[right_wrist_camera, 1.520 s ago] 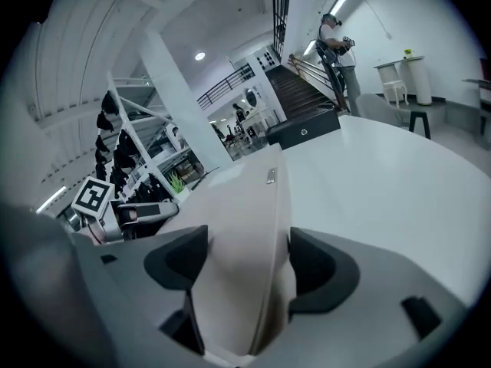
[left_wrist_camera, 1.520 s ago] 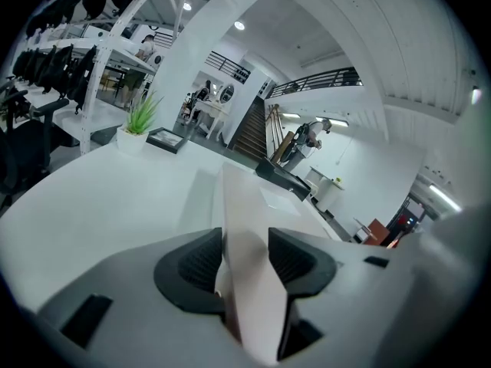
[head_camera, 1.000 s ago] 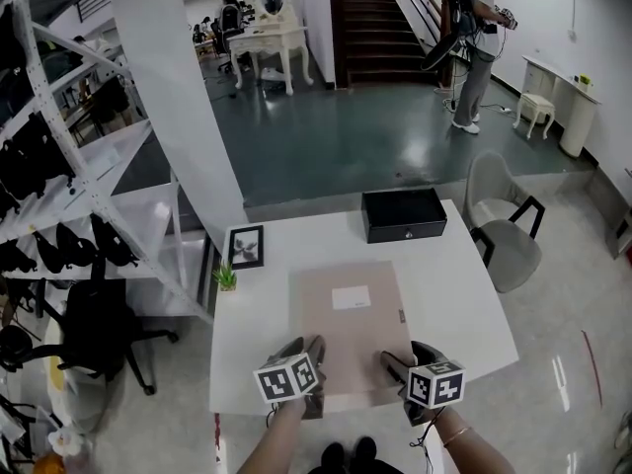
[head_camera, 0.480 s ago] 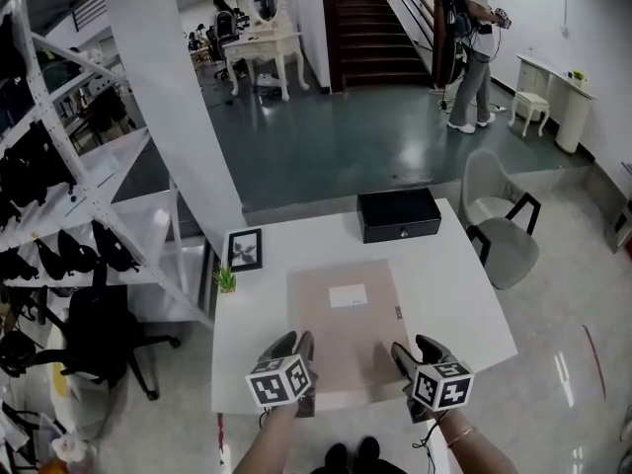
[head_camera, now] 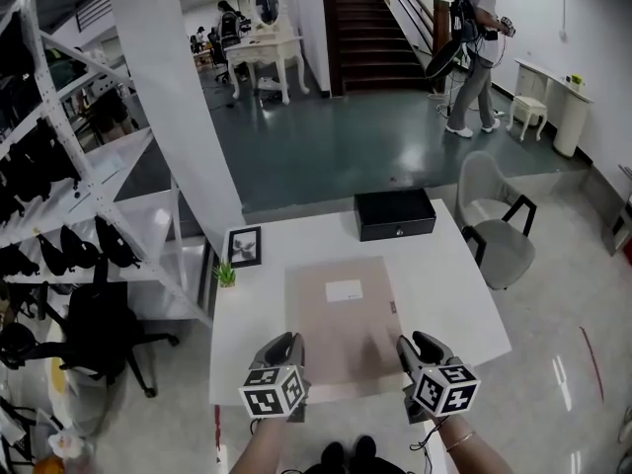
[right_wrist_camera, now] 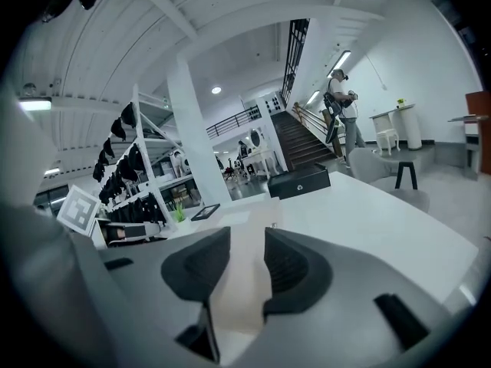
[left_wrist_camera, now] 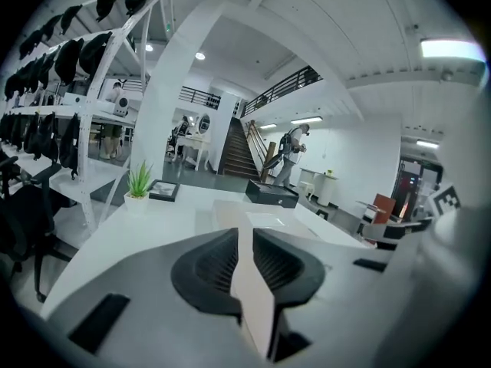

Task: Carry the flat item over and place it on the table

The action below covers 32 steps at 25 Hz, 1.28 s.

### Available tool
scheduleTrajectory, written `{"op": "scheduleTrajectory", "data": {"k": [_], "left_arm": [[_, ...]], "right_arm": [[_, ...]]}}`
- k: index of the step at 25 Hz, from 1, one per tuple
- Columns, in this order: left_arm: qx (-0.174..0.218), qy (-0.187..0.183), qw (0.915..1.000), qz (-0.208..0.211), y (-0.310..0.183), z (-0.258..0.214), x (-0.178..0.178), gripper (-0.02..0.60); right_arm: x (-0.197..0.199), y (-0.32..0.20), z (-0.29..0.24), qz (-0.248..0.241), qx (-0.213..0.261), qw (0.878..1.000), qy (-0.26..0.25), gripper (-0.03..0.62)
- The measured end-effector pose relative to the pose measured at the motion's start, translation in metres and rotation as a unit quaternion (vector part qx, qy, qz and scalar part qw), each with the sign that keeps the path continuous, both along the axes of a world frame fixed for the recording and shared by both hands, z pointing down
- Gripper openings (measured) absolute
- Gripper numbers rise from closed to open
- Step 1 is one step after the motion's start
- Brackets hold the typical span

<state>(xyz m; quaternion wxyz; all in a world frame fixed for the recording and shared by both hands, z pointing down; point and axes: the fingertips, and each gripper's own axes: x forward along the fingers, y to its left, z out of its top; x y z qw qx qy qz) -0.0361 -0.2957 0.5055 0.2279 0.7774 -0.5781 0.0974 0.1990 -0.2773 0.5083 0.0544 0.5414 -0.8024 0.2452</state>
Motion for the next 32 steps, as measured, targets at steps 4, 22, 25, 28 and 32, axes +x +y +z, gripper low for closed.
{"op": "scheduleTrajectory", "data": {"k": [4, 22, 25, 28, 32], "left_arm": [[0.010, -0.005, 0.9999, 0.004, 0.014, -0.006, 0.000, 0.044], [0.042, -0.010, 0.9989, 0.017, 0.054, -0.028, 0.002, 0.025], [0.045, -0.016, 0.9987, 0.020, 0.056, -0.031, 0.002, 0.025], [0.045, -0.018, 0.9986, 0.019, 0.057, -0.032, 0.001, 0.025], [0.049, -0.025, 0.9983, 0.019, 0.057, -0.034, 0.000, 0.025]], "right_arm": [[-0.003, 0.010, -0.014, -0.002, 0.016, 1.000, -0.007, 0.110], [-0.004, 0.039, -0.033, -0.002, 0.053, 0.999, 0.012, 0.000], [-0.005, 0.041, -0.035, -0.002, 0.057, 0.998, 0.023, 0.000], [-0.005, 0.042, -0.036, 0.000, 0.058, 0.998, 0.023, 0.000], [-0.003, 0.044, -0.037, 0.004, 0.055, 0.998, 0.021, 0.000]]}}
